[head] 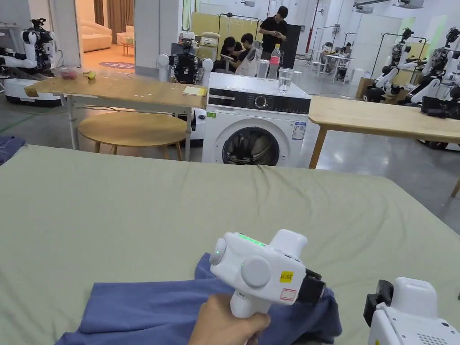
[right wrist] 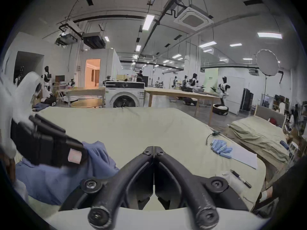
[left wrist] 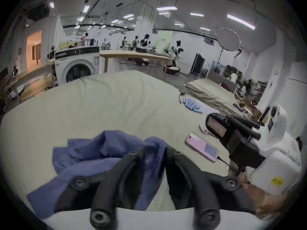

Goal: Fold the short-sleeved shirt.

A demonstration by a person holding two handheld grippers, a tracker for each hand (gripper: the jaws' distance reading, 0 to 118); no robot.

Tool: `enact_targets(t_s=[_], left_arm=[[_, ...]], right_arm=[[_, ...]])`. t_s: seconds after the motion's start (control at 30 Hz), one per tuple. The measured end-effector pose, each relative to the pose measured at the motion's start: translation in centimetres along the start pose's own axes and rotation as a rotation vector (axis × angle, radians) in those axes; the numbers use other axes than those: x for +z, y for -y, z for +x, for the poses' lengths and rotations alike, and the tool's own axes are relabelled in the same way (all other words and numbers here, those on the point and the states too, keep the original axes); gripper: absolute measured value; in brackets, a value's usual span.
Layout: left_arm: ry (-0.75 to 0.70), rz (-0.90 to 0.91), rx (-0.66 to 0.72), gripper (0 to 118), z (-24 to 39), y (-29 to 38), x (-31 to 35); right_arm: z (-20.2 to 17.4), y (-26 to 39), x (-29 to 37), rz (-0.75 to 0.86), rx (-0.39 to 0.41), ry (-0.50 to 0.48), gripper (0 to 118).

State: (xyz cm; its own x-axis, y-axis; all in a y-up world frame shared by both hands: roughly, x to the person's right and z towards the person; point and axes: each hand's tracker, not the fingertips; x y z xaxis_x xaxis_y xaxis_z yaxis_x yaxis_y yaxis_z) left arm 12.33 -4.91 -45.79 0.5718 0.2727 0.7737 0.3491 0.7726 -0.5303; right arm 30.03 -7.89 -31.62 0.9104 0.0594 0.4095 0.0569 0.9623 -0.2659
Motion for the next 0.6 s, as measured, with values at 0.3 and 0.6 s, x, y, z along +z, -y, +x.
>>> enact_targets(t_s=[0.3, 0.6], left_arm=[[-0.213, 0.246, 0.09, 54, -4.1, 3.1, 10.5], [-0.458, 0.245, 0.198, 0, -9.1, 9.7, 17.5]], right_arm=[[-3.5, -1.7, 0.7, 0.043, -0.012, -0.112, 0], [-8.1, -1.6, -0.1, 0.024, -0.01, -0.225, 0]])
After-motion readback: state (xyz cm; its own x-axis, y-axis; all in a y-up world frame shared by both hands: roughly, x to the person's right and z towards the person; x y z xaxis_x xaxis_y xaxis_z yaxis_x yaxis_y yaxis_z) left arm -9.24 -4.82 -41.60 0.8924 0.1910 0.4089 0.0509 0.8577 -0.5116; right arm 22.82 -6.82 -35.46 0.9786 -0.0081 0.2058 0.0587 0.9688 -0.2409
